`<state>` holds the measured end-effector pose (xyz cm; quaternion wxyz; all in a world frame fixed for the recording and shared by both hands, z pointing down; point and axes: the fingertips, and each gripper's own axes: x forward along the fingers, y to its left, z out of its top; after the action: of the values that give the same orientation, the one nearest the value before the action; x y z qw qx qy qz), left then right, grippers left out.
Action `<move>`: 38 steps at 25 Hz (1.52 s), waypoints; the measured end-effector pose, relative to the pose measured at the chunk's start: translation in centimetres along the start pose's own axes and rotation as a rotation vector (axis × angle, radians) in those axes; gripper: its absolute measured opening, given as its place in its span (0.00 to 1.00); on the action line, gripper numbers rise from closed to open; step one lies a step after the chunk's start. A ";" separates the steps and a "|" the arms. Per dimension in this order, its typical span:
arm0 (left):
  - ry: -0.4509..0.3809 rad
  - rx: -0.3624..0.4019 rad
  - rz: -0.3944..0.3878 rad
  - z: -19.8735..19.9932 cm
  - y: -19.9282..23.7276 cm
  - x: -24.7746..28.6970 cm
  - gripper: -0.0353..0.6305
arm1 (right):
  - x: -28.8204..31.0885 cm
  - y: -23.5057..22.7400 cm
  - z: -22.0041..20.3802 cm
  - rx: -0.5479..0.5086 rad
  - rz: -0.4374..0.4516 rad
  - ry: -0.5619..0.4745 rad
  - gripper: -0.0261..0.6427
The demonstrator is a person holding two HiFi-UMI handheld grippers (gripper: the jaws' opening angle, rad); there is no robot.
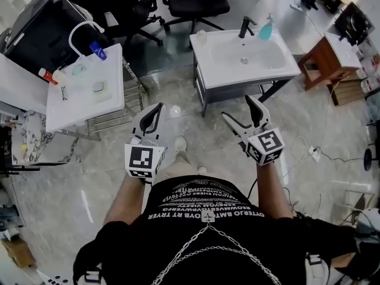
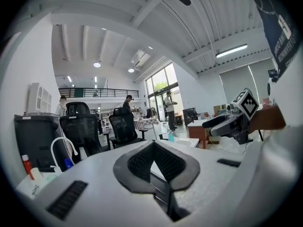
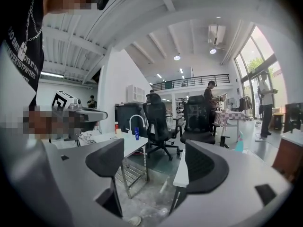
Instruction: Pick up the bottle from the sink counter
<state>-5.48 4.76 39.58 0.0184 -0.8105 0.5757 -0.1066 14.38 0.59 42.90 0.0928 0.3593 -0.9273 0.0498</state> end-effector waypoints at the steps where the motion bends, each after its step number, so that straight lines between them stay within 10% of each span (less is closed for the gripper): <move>1: -0.006 0.004 -0.006 0.3 0.0 0.6 0.06 | 0.1 -0.3 0.2 0.000 -0.004 -0.004 0.60; 38: -0.028 0.046 -0.168 1.5 9.4 18.6 0.06 | 15.5 -8.4 2.1 0.060 -0.068 0.043 0.60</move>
<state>-8.05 -15.97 39.53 0.0362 -0.8567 0.5027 -0.1098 8.52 -16.11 44.27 0.1035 0.3920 -0.9104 0.0823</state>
